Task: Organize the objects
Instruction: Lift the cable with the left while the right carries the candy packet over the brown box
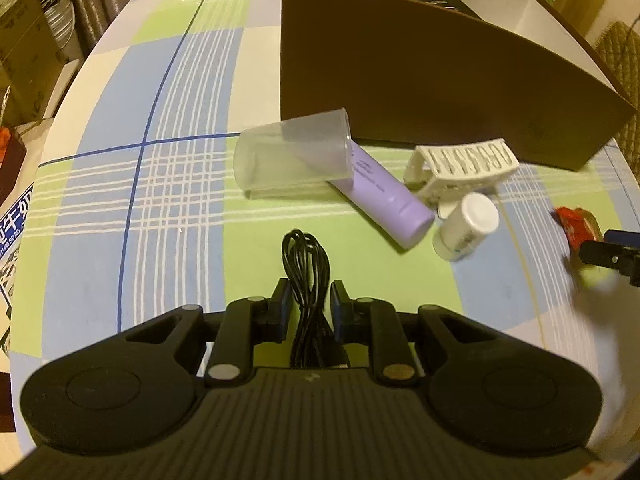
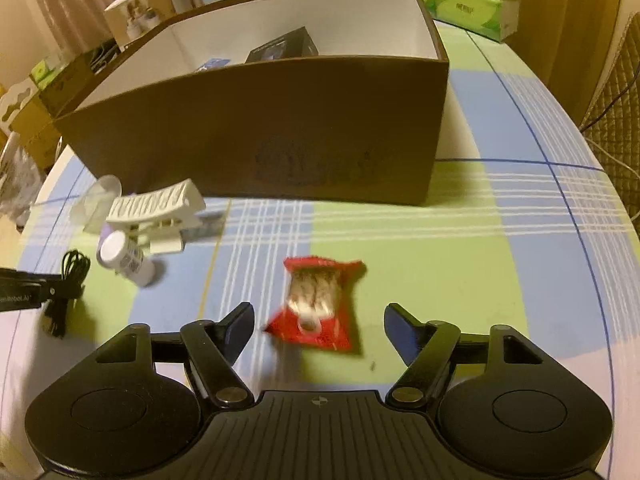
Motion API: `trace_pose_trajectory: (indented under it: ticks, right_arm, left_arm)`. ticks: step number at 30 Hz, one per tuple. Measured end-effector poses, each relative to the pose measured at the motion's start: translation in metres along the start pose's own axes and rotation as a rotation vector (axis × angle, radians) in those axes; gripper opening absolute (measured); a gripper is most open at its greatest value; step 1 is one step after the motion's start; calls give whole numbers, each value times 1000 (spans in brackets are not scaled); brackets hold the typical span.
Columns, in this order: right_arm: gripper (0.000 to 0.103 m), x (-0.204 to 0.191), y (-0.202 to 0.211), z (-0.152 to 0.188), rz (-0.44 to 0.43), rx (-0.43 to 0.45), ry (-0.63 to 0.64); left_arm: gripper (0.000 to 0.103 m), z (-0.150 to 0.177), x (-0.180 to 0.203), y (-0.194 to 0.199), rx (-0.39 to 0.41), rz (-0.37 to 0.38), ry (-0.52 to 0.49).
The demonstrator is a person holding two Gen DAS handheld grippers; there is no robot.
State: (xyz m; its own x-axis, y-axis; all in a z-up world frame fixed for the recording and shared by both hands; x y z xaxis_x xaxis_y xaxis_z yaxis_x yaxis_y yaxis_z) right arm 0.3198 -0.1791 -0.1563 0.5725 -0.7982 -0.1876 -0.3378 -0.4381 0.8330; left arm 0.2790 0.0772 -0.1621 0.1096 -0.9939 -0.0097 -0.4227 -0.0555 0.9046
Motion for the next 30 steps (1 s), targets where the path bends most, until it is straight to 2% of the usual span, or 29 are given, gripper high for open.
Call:
trace_pose_trajectory:
  ticks: [4,6,9,10,11,18,30]
  right_arm:
    - [68,-4,-12,-2,19,-9,13]
    - [62,-4,-16,0,30,-14,18]
    - [46,-6,-16,1,63,2,67]
    - [33,-7,-16,1,70,5,82]
    - [25,-7,-16,1,70,3,87]
    - [23,-8,-10,7,32,-6,55]
    - [22,-13,7,13,3,27,53]
  left_arm:
    - [17,-3,8,-2,-8,-39,-29]
    - [17,-3,9,-2,-7,-46,-27]
    - [16,-1,8,-1,-8,-37,-18]
    - [15,-1,7,-1,-7,-30,-16]
    - [15,1,7,0,-4,-22,-14]
    - [14,11,9,8,19,35,0]
    - [13,10,20,30,73,45,-22]
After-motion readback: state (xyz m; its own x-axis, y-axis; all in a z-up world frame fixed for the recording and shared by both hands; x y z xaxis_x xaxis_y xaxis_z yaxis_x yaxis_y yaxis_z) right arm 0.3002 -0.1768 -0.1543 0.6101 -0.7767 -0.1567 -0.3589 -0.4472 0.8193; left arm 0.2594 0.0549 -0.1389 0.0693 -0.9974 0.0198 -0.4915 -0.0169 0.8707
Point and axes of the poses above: each gripper's, at about its wrist camera, not at the fingertips, and y roughly against the way its jaws point, x to its right, z to its underside, the point moved 6 cm from there along -y, roughly the way its jaws point, and after that the axes turned 3 degrees about -z, right-handed, at the moved point
